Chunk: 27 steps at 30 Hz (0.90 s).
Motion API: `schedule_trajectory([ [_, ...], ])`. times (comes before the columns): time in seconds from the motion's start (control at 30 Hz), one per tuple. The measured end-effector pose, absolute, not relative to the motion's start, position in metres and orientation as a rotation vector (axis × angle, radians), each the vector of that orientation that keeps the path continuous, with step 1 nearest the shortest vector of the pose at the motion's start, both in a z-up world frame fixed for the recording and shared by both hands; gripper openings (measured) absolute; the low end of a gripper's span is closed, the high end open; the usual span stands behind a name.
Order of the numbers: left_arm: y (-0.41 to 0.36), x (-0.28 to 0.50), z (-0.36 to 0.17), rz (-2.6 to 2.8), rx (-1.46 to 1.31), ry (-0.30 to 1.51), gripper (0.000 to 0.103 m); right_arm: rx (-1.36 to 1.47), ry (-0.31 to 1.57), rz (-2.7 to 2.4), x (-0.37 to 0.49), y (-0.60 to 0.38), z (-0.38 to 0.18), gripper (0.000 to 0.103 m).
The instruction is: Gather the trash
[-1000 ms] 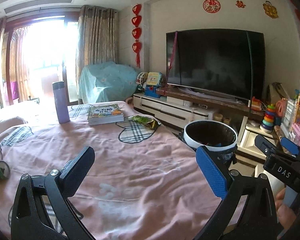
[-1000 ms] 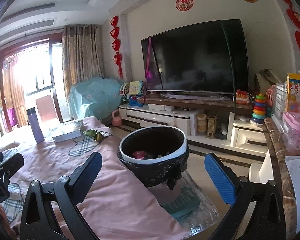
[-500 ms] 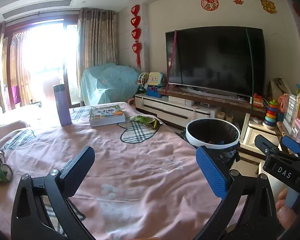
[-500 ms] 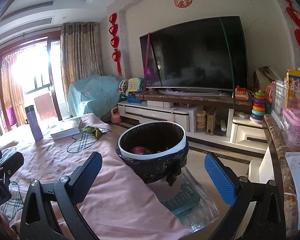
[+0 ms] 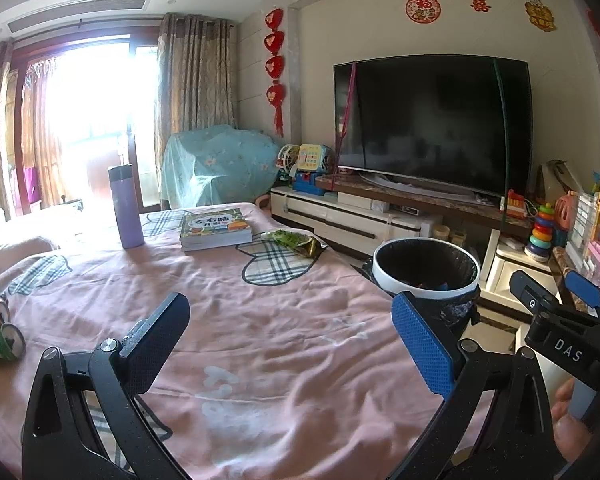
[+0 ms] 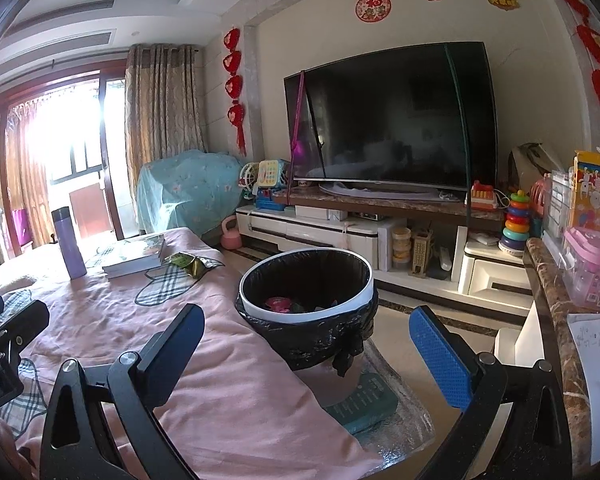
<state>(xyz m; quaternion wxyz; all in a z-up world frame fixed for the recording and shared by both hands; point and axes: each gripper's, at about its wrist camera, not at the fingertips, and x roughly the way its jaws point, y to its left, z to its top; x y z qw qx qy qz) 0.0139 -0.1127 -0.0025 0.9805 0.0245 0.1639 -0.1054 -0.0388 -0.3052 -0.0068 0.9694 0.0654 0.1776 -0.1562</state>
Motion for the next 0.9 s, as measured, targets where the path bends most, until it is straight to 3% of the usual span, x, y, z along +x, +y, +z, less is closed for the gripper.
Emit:
schedule_trajectory([
  [0.9,-0.1129,0.0115,-0.0023,-0.211,0.048,0.324,0.103,0.128,0.332,-0.290,-0.0395,-0.3035,0.0018,0.103],
])
